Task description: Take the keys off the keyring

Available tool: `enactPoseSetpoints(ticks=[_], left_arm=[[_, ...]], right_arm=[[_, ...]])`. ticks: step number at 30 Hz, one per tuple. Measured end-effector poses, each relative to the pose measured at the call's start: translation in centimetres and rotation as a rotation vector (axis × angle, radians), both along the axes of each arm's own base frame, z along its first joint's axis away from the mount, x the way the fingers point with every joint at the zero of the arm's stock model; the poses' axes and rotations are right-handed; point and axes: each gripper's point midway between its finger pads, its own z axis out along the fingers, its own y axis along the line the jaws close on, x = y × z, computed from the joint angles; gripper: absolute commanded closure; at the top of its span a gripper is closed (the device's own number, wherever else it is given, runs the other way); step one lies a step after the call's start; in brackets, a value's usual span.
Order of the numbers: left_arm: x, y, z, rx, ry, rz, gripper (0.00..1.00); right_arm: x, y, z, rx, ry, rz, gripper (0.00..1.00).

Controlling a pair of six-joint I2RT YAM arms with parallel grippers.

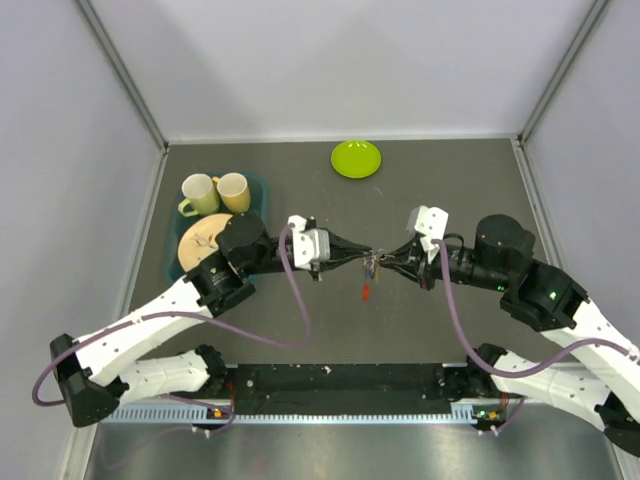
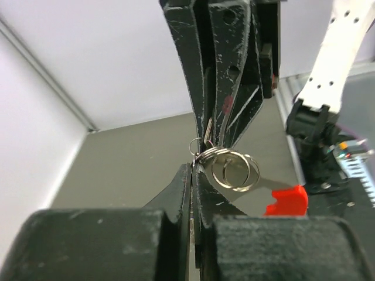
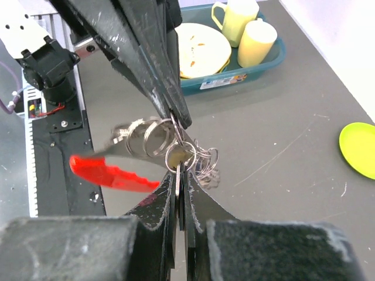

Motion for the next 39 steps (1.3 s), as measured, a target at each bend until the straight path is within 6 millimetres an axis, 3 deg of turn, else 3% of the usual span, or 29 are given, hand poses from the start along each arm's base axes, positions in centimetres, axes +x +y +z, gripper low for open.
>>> enactPoseSetpoints(ticks=[9,23,31,39], left_arm=[[-0.1,-0.3,1.1,-0.082,0.285,-0.182,1.00],[-0.9,-0.5,3.3,-0.170,0.530,-0.393,1.00],[-1.3,-0.3,3.9,-0.196,0.558,-0.436,1.00],[-0.9,-0.5,3.1,-0.174,0.526,-0.418,1.00]], right_arm=[[0.0,-0.5,1.2,0.036,-0.060,-0.011,1.00],[-0.2,-0.5,2.5,0.077,-0.098,-0.002,1.00],[-0.1,-0.3,3.2,0.109,-0.098,-0.007,1.00],[0.9,-0.3,2.9,0.097,-0.077,-0.058,1.00]])
